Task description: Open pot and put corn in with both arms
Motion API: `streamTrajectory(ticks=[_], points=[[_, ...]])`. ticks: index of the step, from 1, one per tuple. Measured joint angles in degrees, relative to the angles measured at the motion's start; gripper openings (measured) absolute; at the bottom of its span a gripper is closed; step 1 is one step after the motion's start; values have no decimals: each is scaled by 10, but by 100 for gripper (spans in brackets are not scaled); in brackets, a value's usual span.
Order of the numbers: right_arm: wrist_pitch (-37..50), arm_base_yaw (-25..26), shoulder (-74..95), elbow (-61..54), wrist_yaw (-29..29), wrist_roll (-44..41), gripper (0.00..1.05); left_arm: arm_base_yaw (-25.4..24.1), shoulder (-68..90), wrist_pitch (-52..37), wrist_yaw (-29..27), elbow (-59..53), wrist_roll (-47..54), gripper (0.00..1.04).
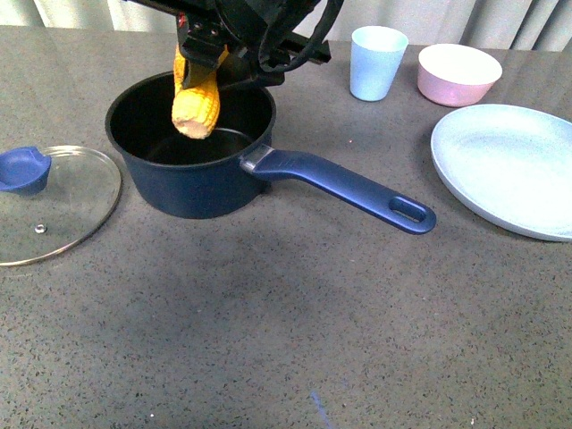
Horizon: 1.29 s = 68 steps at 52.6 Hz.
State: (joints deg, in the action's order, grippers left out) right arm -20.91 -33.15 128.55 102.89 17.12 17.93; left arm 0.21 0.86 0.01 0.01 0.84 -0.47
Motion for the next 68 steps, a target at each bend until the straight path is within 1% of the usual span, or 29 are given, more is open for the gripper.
streamTrajectory(ticks=[1,3,7,19,22,24,34,38,41,50,54,67,68], points=[[0,-1,0,0,0,0,22,0,0,0,0,0,0,96],[0,-2,2,-2,-5,0,32,0,0,0,0,0,0,96],[3,-2,2,-7,-10,0,46,0,0,0,0,0,0,96],[8,-2,2,-20,-10,0,77,0,0,0,0,0,0,96],[10,-2,2,-24,-10,3,91,0,0,0,0,0,0,96],[14,-2,1,-28,-10,4,92,0,0,0,0,0,0,96],[39,2,-25,-70,-16,8,93,0,0,0,0,0,0,96],[61,7,-50,-94,-56,0,93,0,0,0,0,0,0,96],[76,14,-69,-110,-67,-2,93,0,0,0,0,0,0,96],[136,49,-160,-178,-90,-2,96,0,0,0,0,0,0,96],[181,78,-227,-240,-115,-2,96,0,0,0,0,0,0,96],[266,147,-375,-390,-130,-7,96,0,0,0,0,0,0,96],[276,151,-389,-404,-138,-12,95,0,0,0,0,0,0,96]])
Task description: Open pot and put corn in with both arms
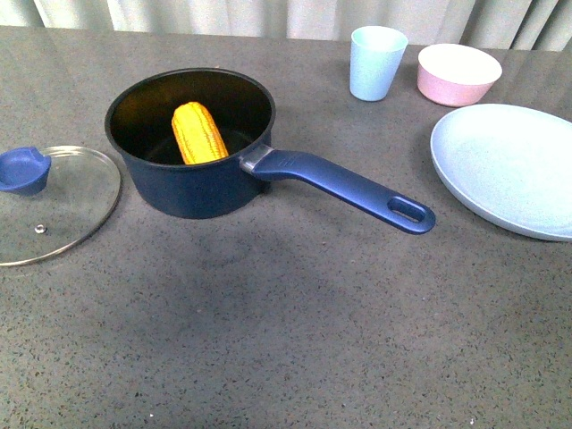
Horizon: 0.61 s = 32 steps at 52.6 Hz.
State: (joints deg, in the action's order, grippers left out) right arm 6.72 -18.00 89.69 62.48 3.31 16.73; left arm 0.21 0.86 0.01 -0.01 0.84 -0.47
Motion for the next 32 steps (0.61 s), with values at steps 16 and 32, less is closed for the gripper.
streamTrajectory(ticks=[16,32], points=[[333,75,-223,-356,-134,-155,30,0,0,0,0,0,0,96],[353,118,-334,-488,-93,-165,2,0,0,0,0,0,0,96]])
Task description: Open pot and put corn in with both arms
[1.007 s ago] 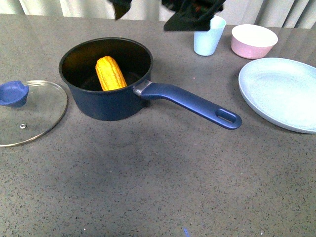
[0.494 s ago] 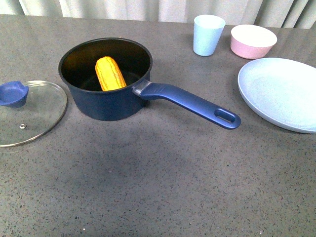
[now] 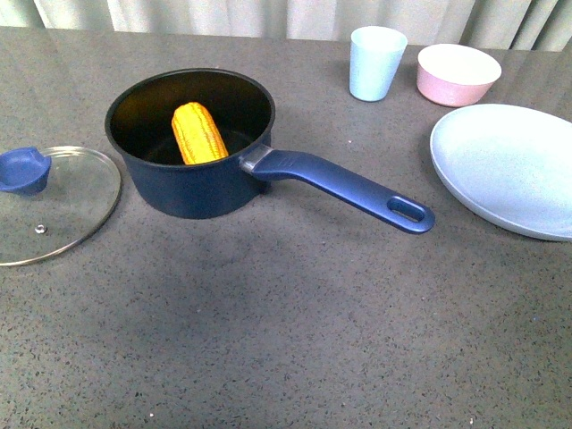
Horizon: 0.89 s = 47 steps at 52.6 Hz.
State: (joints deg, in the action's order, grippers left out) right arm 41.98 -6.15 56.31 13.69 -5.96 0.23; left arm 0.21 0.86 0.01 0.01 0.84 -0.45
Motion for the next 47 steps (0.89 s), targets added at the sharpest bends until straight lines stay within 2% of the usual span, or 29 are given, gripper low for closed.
streamTrajectory(ticks=[8,10,16,30,35,47], points=[[-12,16,-55,-41,17,0,2,0,0,0,0,0,0,96],[-18,32,-69,-50,46,0,2,0,0,0,0,0,0,96],[-35,59,-105,-70,56,0,2,0,0,0,0,0,0,96],[-110,60,-220,-110,60,0,2,0,0,0,0,0,0,96],[-100,60,-236,-123,58,0,2,0,0,0,0,0,0,96],[-161,60,-303,-124,60,0,2,0,0,0,0,0,0,96]])
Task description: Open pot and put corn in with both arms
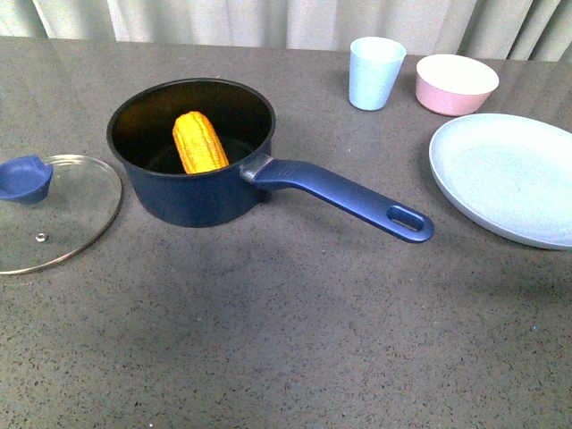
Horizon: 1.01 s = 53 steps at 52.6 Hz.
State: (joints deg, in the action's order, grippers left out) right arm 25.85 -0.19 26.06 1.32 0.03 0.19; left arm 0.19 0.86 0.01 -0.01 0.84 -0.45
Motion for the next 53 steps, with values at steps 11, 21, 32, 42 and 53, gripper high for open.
streamTrajectory(ticks=[11,21,32,42,53], points=[[-50,0,-53,0,0,0,2,0,0,0,0,0,0,96],[-98,0,-101,0,0,0,2,0,0,0,0,0,0,96],[-131,0,-134,0,0,0,2,0,0,0,0,0,0,96],[-158,0,-161,0,0,0,2,0,0,0,0,0,0,96],[-256,0,-255,0,0,0,2,0,0,0,0,0,0,96]])
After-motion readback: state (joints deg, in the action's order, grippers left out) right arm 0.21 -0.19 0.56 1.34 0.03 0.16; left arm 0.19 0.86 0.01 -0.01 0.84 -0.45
